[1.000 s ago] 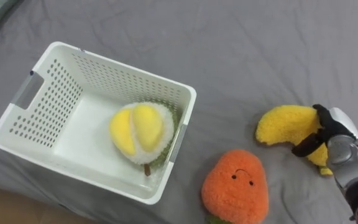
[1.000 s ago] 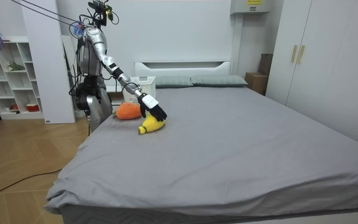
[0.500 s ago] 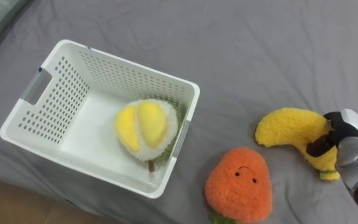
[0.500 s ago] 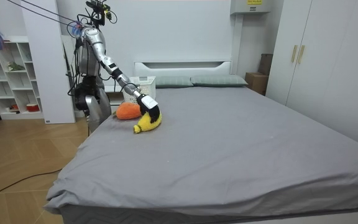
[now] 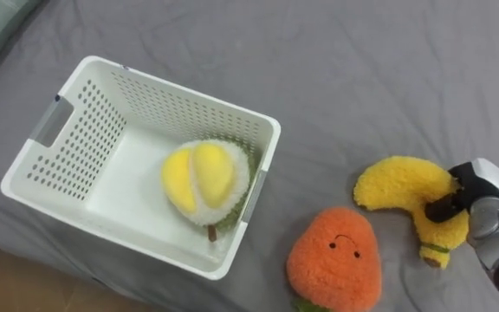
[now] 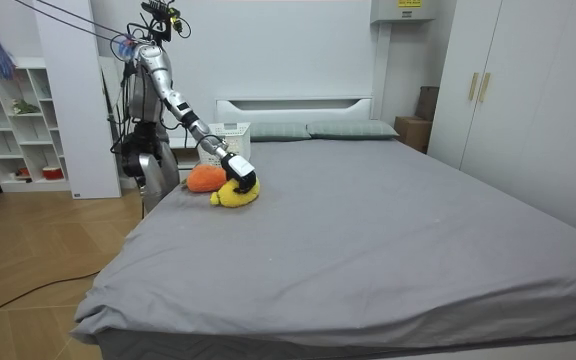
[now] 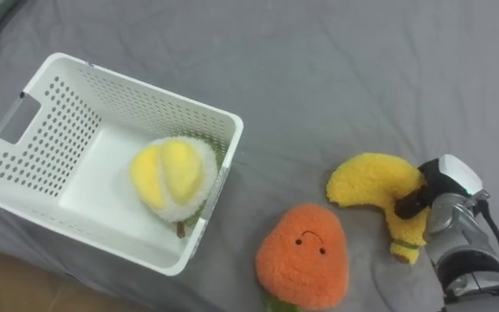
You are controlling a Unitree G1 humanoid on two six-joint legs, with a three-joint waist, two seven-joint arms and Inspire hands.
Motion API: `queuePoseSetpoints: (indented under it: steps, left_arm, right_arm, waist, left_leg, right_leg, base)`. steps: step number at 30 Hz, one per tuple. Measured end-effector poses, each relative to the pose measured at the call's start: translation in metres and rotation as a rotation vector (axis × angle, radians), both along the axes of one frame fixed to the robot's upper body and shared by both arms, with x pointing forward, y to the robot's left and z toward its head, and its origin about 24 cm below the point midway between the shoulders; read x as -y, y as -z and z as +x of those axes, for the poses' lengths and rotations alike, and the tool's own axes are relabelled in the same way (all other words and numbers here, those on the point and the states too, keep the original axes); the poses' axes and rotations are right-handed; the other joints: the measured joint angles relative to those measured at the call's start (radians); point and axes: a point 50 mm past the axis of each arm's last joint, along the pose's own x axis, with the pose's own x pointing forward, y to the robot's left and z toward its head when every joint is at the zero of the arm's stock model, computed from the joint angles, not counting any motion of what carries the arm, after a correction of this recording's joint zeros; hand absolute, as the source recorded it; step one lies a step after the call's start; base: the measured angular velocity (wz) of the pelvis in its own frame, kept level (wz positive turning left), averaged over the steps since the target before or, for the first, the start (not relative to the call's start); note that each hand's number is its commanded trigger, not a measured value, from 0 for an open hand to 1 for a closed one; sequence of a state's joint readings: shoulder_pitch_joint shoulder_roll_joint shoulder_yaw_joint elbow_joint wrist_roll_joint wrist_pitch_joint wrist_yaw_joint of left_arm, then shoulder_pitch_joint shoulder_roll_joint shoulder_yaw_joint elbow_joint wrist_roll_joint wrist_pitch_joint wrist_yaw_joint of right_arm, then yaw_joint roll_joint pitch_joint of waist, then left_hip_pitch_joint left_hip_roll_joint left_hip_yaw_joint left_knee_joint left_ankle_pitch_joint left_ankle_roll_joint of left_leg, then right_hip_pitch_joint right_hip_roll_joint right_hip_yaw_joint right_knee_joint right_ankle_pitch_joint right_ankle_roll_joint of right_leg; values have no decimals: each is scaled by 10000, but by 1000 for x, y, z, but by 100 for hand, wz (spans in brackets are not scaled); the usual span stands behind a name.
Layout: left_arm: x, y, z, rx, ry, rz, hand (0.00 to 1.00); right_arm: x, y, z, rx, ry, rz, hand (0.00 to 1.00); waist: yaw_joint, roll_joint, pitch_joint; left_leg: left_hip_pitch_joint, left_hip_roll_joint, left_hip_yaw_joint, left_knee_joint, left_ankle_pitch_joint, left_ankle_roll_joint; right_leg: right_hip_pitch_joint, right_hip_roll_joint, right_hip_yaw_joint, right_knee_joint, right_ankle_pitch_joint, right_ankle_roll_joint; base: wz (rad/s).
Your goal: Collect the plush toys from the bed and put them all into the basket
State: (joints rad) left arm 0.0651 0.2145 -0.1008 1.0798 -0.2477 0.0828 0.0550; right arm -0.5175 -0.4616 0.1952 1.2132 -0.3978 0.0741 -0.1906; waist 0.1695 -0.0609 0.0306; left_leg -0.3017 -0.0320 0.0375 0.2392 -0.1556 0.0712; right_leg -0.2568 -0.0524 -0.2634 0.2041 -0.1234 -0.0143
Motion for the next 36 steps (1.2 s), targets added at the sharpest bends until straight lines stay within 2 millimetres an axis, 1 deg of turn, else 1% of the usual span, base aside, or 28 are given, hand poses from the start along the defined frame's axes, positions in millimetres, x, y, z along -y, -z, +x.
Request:
queuePoseSetpoints:
  steps: [3, 7, 9, 10, 11, 12, 14, 15, 16, 17, 18, 19, 20, 22, 24, 25, 27, 29, 32, 34, 35, 36]
  left_arm:
    - [-1, 0, -2, -54, -2, 7, 0]
    - [-4, 0, -5, -96, -11, 84, 0]
    - [-5, 0, -6, -100, -51, 90, 0]
    - [-5, 0, -7, -91, -86, 97, 0]
    - [-6, 0, -9, -81, -161, 116, 0]
    - [-7, 0, -11, -67, -261, 141, 0]
    - [-9, 0, -15, -78, -459, 154, 0]
    - [-11, 0, -19, -117, -643, 165, 0]
    - [-11, 0, -20, -143, -717, 179, 0]
    - [-14, 0, -25, -207, -922, 240, 0]
    - [-16, 0, -28, -234, -1082, 312, 0]
    - [-16, 0, -28, -241, -1113, 345, 0]
    - [-17, 0, -28, -246, -1119, 392, 0]
    - [-18, -1, -27, -180, -1169, 421, 0]
    - [-19, -1, -27, -79, -1371, 420, 0]
    - [-19, -1, -27, -55, -1447, 416, 0]
    - [-20, -2, -27, 46, -1598, 426, 0]
    - [-20, -2, -28, 39, -1651, 431, 0]
    - [-18, -1, -28, 44, -1663, 382, 0]
    - [-16, -1, -28, 63, -1671, 345, 0]
    - [-16, -1, -27, 111, -1650, 341, 0]
    - [-16, -1, -27, 113, -1590, 378, 0]
  right_arm:
    - [3, 6, -7, -310, 147, 24, 100]
    - [5, 9, -11, -452, 328, 98, 100]
    - [7, 8, -12, -317, 485, 244, 100]
    - [8, 8, -12, -283, 532, 285, 100]
    - [9, 9, -14, -123, 710, 469, 100]
    - [10, 8, -14, 26, 831, 542, 100]
    - [12, 7, -15, 272, 1113, 768, 100]
    - [13, 7, -16, 387, 1198, 822, 100]
    - [14, 6, -16, 503, 1247, 872, 100]
    - [12, 0, -11, 817, 1123, 890, 100]
    - [9, -8, -4, 1253, 848, 837, 100]
    - [8, -12, -1, 1453, 728, 799, 100]
    - [8, -17, 2, 1812, 589, 717, 100]
    - [5, -22, 2, 2216, 320, 606, 100]
    - [0, -27, 0, 2575, -147, 428, 100]
    - [-1, -29, -1, 2674, -268, 386, 100]
    - [-6, -38, -4, 3266, -630, 387, 100]
    - [-9, -44, -6, 3621, -843, 413, 100]
    - [-24, -61, -5, 4224, -1799, 162, 100]
    - [-30, -66, -7, 4399, -2193, 211, 100]
    - [-36, -70, -8, 4492, -2486, 285, 100]
    - [-43, -75, -6, 4643, -2808, 307, 100]
  waist:
    - [-36, 50, -31]
    - [-48, 77, -47]
    - [-117, 128, -90]
    - [-133, 138, -98]
    - [-189, 162, -141]
    - [-231, 172, -163]
    - [-315, 184, -184]
    - [-398, 174, -224]
    - [-460, 163, -231]
    - [-602, 112, -279]
    - [-814, 68, -283]
    - [-880, 56, -281]
    - [-942, 4, -297]
    - [-945, -122, -305]
    - [-943, -299, -320]
    - [-949, -330, -328]
    - [-1113, -425, -314]
    - [-1097, -428, -315]
    - [-1064, -356, -283]
    - [-1034, -334, -277]
    - [-957, -323, -274]
    - [-959, -300, -257]
  left_leg:
    - [161, -14, -87, -8, 23, -5]
    - [334, -9, -116, -21, 31, -15]
    - [380, -11, -130, -29, 47, -15]
    - [409, -14, -129, -41, 58, -17]
    - [447, -16, -128, -65, 76, -17]
    - [521, -18, -103, -112, 99, -19]
    - [701, -19, -85, -201, 124, -21]
    - [820, -18, -93, -253, 130, -30]
    - [892, -18, -96, -300, 143, -36]
    - [991, -24, -88, -427, 199, -42]
    - [1073, -25, -86, -475, 227, -52]
    - [1126, -25, -91, -477, 229, -55]
    - [1297, -17, -32, -511, 229, -56]
    - [1580, -1, 106, -572, 224, -62]
    - [1962, 5, 170, -738, 222, -65]
    - [2024, 1, 176, -744, 221, -64]
    - [2284, -15, 202, -776, 203, -53]
    - [2505, -7, 328, -801, 163, -46]
    - [2778, 7, 455, -879, 131, -47]
    - [2925, 13, 498, -907, 125, -49]
    - [2987, 24, 562, -949, 123, -54]
    - [3038, 26, 568, -950, 117, -59]
  right_leg:
    - [205, 1, -80, -7, 0, 0]
    - [390, 1, -157, -8, 2, -4]
    - [445, 9, -215, -8, 15, -24]
    - [467, 6, -215, -8, 18, -27]
    - [506, 10, -239, -6, 18, -28]
    - [548, 12, -230, -7, 20, -30]
    - [676, 12, -235, -8, 21, -33]
    - [774, 5, -244, -12, 21, -33]
    - [825, 3, -242, -11, 20, -33]
    - [853, 6, -209, -9, 19, -32]
    - [915, 5, -166, -19, 19, -32]
    - [968, 15, -152, -29, 18, -33]
    - [1124, 24, -119, -63, 18, -33]
    - [1414, 23, -83, -198, 16, -36]
    - [1695, 32, 16, -237, 3, -39]
    - [1758, 34, 25, -250, -1, -35]
    - [2049, 76, 97, -355, -4, -20]
    - [2223, 94, 191, -354, -17, 0]
    - [2372, 131, 461, -345, -29, 17]
    - [2471, 145, 519, -345, -33, 22]
    - [2500, 160, 592, -337, -36, 22]
    - [2520, 174, 609, -345, -36, 21]
  base:
    - [8]
    - [3]
    - [4]
    - [3]
    - [0]
    - [0]
    - [-2]
    - [0]
    - [0]
    - [0]
    - [0]
    - [0]
    - [-7]
    - [-13]
    - [-13]
    - [-7]
    - [-2]
    - [-13]
    - [-20]
    - [-12]
    - [-15]
    - [-13]
